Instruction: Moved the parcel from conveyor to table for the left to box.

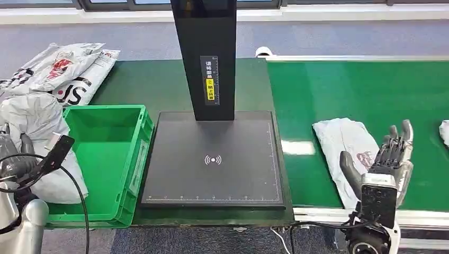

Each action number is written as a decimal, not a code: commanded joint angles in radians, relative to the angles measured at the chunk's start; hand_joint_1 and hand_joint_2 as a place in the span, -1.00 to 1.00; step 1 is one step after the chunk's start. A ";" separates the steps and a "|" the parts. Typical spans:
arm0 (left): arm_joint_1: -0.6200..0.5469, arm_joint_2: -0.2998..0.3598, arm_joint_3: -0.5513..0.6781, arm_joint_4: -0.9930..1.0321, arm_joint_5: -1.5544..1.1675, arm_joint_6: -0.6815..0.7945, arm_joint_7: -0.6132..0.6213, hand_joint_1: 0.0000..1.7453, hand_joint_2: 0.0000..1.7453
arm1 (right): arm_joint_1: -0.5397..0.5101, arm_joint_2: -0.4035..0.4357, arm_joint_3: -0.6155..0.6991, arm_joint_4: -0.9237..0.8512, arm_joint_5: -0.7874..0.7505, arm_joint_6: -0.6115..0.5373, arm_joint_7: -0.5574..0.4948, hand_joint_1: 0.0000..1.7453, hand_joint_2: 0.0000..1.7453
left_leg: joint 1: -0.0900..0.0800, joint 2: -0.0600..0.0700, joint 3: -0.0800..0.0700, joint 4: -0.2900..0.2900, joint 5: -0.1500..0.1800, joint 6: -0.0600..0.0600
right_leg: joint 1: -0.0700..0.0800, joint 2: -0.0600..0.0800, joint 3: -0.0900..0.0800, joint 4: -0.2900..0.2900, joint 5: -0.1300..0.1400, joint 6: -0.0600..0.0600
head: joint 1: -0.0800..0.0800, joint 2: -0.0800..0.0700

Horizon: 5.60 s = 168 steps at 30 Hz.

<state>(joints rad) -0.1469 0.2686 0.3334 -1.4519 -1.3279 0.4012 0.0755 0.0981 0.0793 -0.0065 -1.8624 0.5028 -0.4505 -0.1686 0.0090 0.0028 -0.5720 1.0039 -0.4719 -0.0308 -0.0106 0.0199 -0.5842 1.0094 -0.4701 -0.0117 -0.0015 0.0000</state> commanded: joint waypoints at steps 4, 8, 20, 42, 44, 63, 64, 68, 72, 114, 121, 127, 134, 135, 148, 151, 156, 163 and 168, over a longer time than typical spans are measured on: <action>-0.075 -0.027 -0.077 0.091 0.027 -0.084 0.012 -1.00 1.00 | -0.052 0.028 -0.051 0.027 0.002 0.036 -0.002 -1.00 1.00 | 0.000 -0.003 0.001 -0.001 0.001 0.001 | 0.000 -0.004 0.002 -0.001 0.000 0.000 | 0.000 0.000; -0.067 -0.015 -0.115 0.087 0.058 -0.111 0.017 -1.00 1.00 | -0.070 0.024 -0.048 0.047 -0.001 0.045 -0.006 -1.00 1.00 | 0.000 -0.004 0.002 -0.001 0.001 0.001 | 0.001 -0.006 0.003 -0.002 0.000 0.001 | 0.000 0.000; -0.125 -0.014 -0.201 0.089 0.110 -0.132 0.009 -1.00 1.00 | -0.067 0.031 -0.053 0.034 -0.005 0.056 -0.001 -1.00 1.00 | 0.001 -0.005 0.002 0.000 0.002 0.001 | 0.001 -0.006 0.004 -0.003 0.001 0.000 | 0.000 0.000; -0.171 -0.214 -0.615 -0.146 0.932 -0.166 -0.243 -1.00 1.00 | -0.116 0.019 0.003 0.145 -0.021 0.040 -0.003 -1.00 1.00 | 0.000 -0.007 0.000 0.003 0.001 0.002 | 0.000 -0.008 0.004 -0.002 0.001 0.001 | 0.000 0.000; -0.171 -0.210 -0.615 -0.146 0.933 -0.164 -0.243 -1.00 1.00 | -0.115 0.018 0.002 0.145 -0.021 0.039 -0.003 -1.00 1.00 | 0.000 -0.007 0.001 0.002 0.001 0.002 | 0.000 -0.008 0.005 -0.003 0.002 0.001 | 0.000 0.000; -0.093 -0.334 -0.726 -0.032 1.301 -0.235 -0.279 -1.00 1.00 | -0.113 0.032 -0.158 0.441 0.223 -0.141 0.108 -1.00 1.00 | 0.000 -0.008 0.002 0.002 0.001 0.002 | 0.000 -0.008 0.007 -0.003 0.001 0.001 | 0.000 0.000; -0.091 -0.334 -0.723 -0.031 1.300 -0.234 -0.279 -1.00 1.00 | -0.117 0.035 -0.172 0.462 0.254 -0.150 0.115 -1.00 1.00 | 0.000 -0.010 0.004 0.000 0.002 0.003 | 0.001 -0.010 0.009 -0.005 0.002 0.002 | 0.000 0.000; -0.081 -0.344 -0.710 -0.047 1.288 -0.245 -0.266 -1.00 1.00 | -0.143 0.023 -0.213 0.554 0.340 -0.196 0.149 -1.00 1.00 | 0.000 -0.008 0.003 0.001 0.001 0.003 | 0.000 -0.008 0.007 -0.004 0.002 0.002 | 0.000 0.000; -0.082 -0.349 -0.709 -0.049 1.283 -0.247 -0.262 -1.00 1.00 | -0.142 0.020 -0.230 0.589 0.385 -0.212 0.170 -1.00 1.00 | 0.000 -0.008 0.002 0.001 0.001 0.003 | 0.001 -0.009 0.007 -0.004 0.001 0.002 | 0.000 0.000; -0.051 -0.337 -0.674 -0.097 1.262 -0.267 -0.269 -1.00 1.00 | -0.293 -0.035 -0.235 1.095 0.646 0.126 0.347 1.00 1.00 | -0.001 -0.007 0.000 0.002 0.001 0.003 | 0.000 -0.007 0.005 -0.003 0.002 0.002 | 0.000 0.000; -0.051 -0.337 -0.674 -0.097 1.262 -0.267 -0.269 -1.00 1.00 | -0.293 -0.035 -0.235 1.095 0.646 0.126 0.347 1.00 1.00 | -0.001 -0.007 0.001 0.003 0.001 0.003 | 0.000 -0.007 0.005 -0.001 0.002 0.002 | 0.000 0.000; -0.050 -0.337 -0.674 -0.097 1.262 -0.266 -0.269 -1.00 1.00 | -0.293 -0.037 -0.233 1.095 0.649 0.126 0.348 1.00 1.00 | -0.001 -0.008 0.001 0.003 0.001 0.003 | 0.000 -0.007 0.005 -0.002 0.002 0.002 | 0.000 0.000; -0.033 -0.339 -0.662 -0.120 1.250 -0.256 -0.267 -1.00 1.00 | -0.273 -0.016 -0.214 0.976 0.644 0.079 0.316 1.00 1.00 | -0.001 -0.007 0.001 0.003 0.001 0.003 | -0.001 -0.007 0.005 -0.002 0.002 0.003 | 0.000 0.000; -0.027 -0.340 -0.658 -0.127 1.246 -0.253 -0.266 -1.00 1.00 | -0.252 -0.004 -0.203 0.894 0.629 0.066 0.297 1.00 1.00 | -0.001 -0.007 -0.001 0.003 0.000 0.003 | -0.001 -0.006 0.003 -0.001 0.001 0.002 | 0.000 0.000; -0.052 -0.349 -0.689 -0.069 1.249 -0.236 -0.317 -1.00 1.00 | -0.227 0.014 0.126 0.213 0.413 -0.161 0.023 1.00 1.00 | -0.002 -0.006 -0.002 0.003 0.001 0.003 | -0.001 -0.007 0.002 0.000 0.002 0.002 | 0.000 0.000; -0.081 -0.351 -0.693 -0.054 1.258 -0.235 -0.323 -1.00 1.00 | -0.273 0.022 0.182 0.237 0.419 -0.156 0.018 1.00 1.00 | -0.002 -0.005 -0.002 0.003 0.001 0.003 | 0.000 -0.006 0.002 -0.001 0.003 0.002 | 0.000 0.000; -0.128 -0.349 -0.692 -0.025 1.281 -0.226 -0.336 -1.00 1.00 | -0.327 0.021 0.285 0.315 0.423 -0.141 -0.008 1.00 1.00 | -0.001 -0.007 -0.002 0.003 0.003 0.003 | 0.000 -0.008 0.003 -0.002 0.003 0.003 | 0.000 0.000; -0.139 -0.342 -0.705 -0.018 1.296 -0.227 -0.346 -1.00 1.00 | -0.367 0.011 0.340 0.400 0.431 -0.106 0.004 1.00 1.00 | -0.001 -0.008 0.000 0.002 0.003 0.004 | 0.000 -0.009 0.005 -0.003 0.003 0.003 | 0.000 0.000; -0.170 -0.345 -0.725 -0.001 1.314 -0.235 -0.351 -1.00 1.00 | -0.442 0.028 0.455 0.661 0.442 -0.023 0.057 1.00 1.00 | -0.001 -0.004 0.001 0.002 0.003 0.004 | 0.001 -0.005 0.005 -0.003 0.004 0.003 | 0.000 0.000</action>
<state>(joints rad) -0.2500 -0.0904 -0.3346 -1.5335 -0.0279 0.1717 -0.2724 -0.2266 0.1114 0.2860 -1.5349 0.9414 -0.5391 -0.1530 0.0070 -0.0043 -0.5739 1.0075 -0.4698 -0.0278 -0.0110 0.0132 -0.5818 1.0093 -0.4685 -0.0089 -0.0015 0.0000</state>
